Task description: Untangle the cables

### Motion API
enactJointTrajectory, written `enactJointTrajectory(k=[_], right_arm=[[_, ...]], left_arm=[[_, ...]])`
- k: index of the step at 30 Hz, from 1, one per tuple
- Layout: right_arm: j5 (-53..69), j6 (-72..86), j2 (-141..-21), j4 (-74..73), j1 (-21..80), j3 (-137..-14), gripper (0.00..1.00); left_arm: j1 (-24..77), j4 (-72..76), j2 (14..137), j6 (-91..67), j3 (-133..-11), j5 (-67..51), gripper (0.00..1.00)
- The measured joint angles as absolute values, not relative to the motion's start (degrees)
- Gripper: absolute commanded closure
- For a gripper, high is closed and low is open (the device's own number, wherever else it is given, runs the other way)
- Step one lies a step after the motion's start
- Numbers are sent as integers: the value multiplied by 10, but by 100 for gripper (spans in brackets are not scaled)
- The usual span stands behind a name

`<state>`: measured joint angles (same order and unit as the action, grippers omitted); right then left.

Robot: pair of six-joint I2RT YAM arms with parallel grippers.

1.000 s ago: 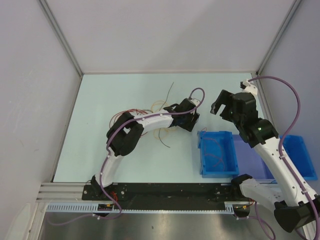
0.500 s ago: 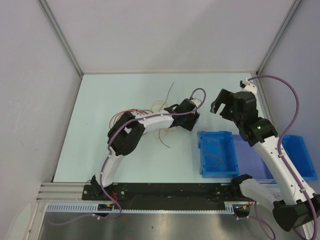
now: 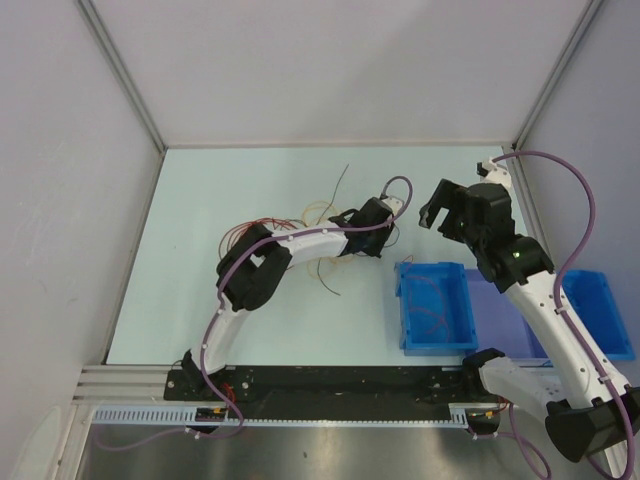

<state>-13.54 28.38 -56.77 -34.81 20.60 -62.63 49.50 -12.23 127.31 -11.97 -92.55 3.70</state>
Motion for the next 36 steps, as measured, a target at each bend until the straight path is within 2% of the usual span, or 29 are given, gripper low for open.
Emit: enactJointTrajectory(k=[10, 14, 18, 21, 25, 28, 36], right_arm=[[-125, 284, -566, -347, 207, -622, 0], [-126, 281, -557, -347, 208, -621, 0], [-126, 280, -541, -348, 208, -621, 0], [-122, 279, -531, -348, 209, -621, 0], [-110, 274, -519, -347, 214, -620, 0], [-100, 269, -510, -344, 222, -620, 0], [-63, 254, -501, -334, 256, -620, 0]], left_arm=[[495, -207, 1227, -119, -935, 42, 100], [495, -268, 1182, -114, -994, 56, 100], [495, -311, 1105, -100, -1075, 72, 100], [495, -309, 1011, -82, -1085, 79, 98], [492, -273, 882, -54, -1043, 116, 100], [485, -282, 848, -58, -1031, 128, 100], [481, -300, 825, -76, -843, 3, 99]])
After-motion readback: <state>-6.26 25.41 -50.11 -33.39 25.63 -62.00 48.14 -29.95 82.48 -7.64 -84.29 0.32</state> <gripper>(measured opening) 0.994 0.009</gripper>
